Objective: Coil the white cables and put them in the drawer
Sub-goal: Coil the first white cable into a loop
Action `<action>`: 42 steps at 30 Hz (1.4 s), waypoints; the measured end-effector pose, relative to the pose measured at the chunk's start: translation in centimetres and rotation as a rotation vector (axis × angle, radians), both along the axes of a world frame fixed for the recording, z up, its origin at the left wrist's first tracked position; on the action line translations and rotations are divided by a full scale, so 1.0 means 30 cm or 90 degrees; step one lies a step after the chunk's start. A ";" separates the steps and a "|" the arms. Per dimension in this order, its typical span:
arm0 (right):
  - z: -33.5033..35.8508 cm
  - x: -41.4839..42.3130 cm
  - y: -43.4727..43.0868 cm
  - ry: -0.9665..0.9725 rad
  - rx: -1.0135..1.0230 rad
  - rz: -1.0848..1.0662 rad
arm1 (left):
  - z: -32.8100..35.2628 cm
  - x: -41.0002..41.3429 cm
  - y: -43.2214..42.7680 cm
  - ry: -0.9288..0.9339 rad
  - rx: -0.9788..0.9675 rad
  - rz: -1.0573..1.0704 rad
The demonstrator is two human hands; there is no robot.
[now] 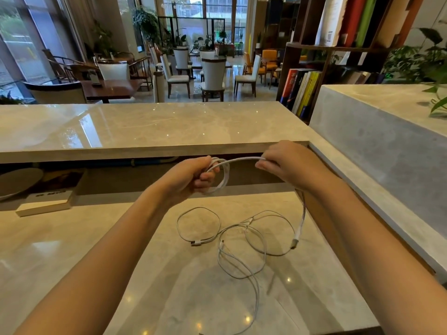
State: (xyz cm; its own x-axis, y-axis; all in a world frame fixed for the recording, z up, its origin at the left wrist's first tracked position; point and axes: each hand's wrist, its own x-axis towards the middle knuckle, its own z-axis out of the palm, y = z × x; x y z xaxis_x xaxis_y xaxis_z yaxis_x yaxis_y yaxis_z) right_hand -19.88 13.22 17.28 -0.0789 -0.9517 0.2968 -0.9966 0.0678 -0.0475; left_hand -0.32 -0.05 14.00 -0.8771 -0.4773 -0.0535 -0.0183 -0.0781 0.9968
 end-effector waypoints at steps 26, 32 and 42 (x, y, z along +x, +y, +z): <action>-0.174 0.157 -0.002 -0.978 -0.021 -0.064 | -0.078 -0.014 0.040 0.099 0.334 -0.057; -0.213 0.202 -0.021 -1.081 -0.137 -0.106 | -0.100 -0.049 0.071 0.037 0.100 0.073; -0.227 0.209 -0.043 -1.337 -0.034 -0.159 | -0.150 -0.119 0.088 -0.061 -0.204 0.341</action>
